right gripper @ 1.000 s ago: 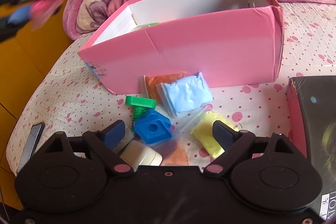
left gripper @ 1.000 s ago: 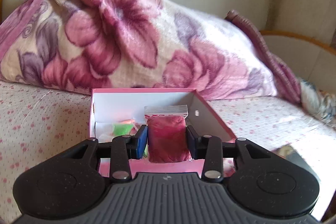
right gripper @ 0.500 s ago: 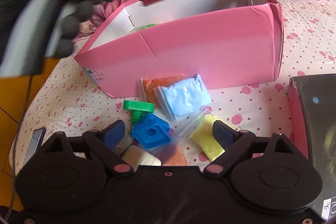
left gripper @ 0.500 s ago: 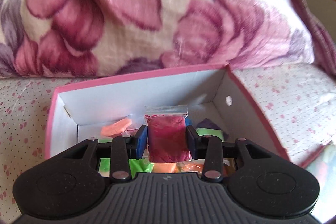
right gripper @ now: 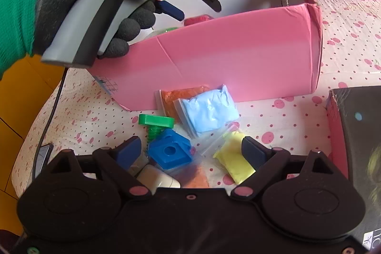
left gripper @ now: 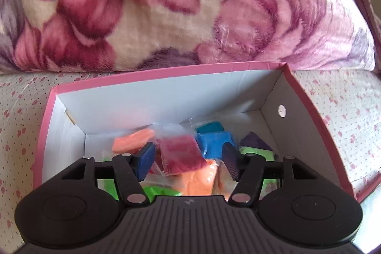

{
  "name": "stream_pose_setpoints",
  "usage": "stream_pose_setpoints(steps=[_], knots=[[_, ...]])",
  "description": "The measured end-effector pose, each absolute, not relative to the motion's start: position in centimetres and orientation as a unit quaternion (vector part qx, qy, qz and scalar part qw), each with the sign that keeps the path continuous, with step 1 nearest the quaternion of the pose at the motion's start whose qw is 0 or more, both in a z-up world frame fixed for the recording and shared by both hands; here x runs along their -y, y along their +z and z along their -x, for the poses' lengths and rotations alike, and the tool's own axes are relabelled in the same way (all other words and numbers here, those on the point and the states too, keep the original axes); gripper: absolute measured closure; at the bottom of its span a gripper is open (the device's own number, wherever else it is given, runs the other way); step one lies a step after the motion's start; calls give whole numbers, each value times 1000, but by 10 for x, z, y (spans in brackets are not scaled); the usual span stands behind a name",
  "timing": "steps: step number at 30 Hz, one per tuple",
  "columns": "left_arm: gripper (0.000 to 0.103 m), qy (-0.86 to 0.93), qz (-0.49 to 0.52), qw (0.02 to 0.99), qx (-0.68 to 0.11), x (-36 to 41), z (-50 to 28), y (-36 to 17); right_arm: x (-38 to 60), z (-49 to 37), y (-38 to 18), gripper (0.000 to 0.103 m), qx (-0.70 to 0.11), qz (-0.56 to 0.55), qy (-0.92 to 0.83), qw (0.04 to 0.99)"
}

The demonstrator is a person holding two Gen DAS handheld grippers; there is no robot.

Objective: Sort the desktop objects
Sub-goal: 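Carry the red bag with the left tool into the box and release, then move both tools from the box to the dark book beside the pile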

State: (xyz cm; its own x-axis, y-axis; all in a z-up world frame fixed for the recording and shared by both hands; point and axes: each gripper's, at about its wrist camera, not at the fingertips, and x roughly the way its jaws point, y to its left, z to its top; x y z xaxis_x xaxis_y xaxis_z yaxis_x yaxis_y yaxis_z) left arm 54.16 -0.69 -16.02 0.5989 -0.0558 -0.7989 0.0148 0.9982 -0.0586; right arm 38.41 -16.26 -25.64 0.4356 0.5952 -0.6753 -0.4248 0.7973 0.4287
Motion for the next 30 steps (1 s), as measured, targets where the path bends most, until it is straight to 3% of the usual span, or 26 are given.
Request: stream_pose_setpoints(steps=[18,22,30], knots=[[42,-8,-41,924,-381,31,-436,-100,205,-365,-221,11,-383,-80,308,867],[31,-14,-22,931,-364,29,-404,-87,230,-352,-214,11,-365,-72,303,877],[29,-40,20,955,-293,43,-312,-96,283,-331,-202,11,-333,-61,286,897]])
